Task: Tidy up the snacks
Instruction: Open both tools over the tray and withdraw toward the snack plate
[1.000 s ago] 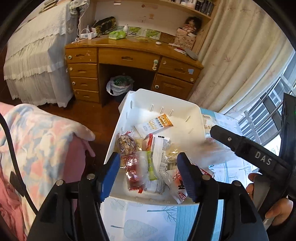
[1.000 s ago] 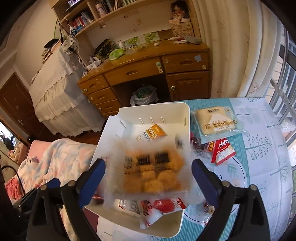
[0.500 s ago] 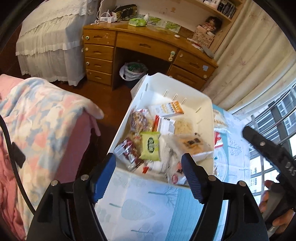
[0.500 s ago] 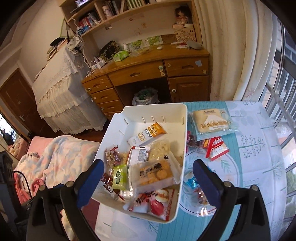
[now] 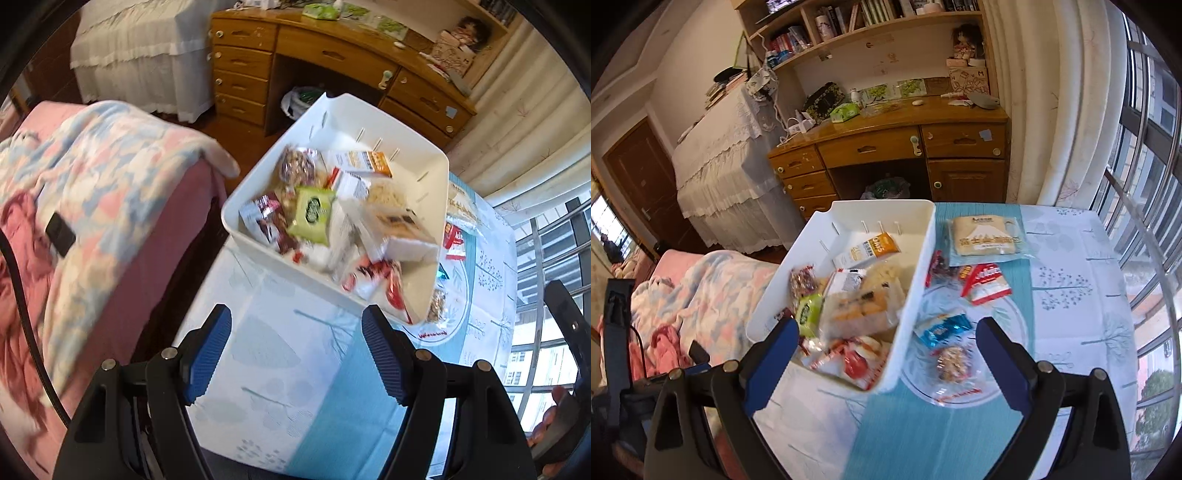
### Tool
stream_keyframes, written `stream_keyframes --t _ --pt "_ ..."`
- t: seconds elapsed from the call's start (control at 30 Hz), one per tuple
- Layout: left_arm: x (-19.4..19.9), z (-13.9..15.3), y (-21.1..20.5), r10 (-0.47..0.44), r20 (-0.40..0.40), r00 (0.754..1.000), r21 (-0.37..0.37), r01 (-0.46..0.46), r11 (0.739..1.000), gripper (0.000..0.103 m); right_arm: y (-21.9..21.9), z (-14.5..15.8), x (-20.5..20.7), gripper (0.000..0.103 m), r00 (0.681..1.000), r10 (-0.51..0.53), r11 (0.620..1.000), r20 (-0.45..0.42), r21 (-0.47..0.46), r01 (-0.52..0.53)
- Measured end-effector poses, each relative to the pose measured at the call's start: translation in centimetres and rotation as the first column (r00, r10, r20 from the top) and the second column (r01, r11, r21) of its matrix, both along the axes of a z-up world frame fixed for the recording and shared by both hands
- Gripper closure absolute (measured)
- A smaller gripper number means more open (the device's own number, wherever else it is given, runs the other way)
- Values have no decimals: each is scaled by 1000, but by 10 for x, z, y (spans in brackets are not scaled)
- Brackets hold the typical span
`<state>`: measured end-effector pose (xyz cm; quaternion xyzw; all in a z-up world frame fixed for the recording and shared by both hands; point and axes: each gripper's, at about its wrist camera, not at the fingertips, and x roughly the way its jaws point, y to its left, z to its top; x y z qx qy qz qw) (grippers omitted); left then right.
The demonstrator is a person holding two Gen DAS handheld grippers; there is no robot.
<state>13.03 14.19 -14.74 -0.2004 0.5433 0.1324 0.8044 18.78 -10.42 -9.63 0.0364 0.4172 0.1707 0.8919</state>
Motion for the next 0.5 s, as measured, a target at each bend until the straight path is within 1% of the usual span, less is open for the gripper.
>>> stream_keyframes --t 0.27,0.5 --pt "-20 -8 -54 73 0 997 -38 -73 997 31 -57 1 -11 6 998 61 997 12 -42 -61" --pt "-27 -23 -103 110 -2 994 -82 -110 991 31 -92 0 -15 6 989 134 981 68 -149 -123"
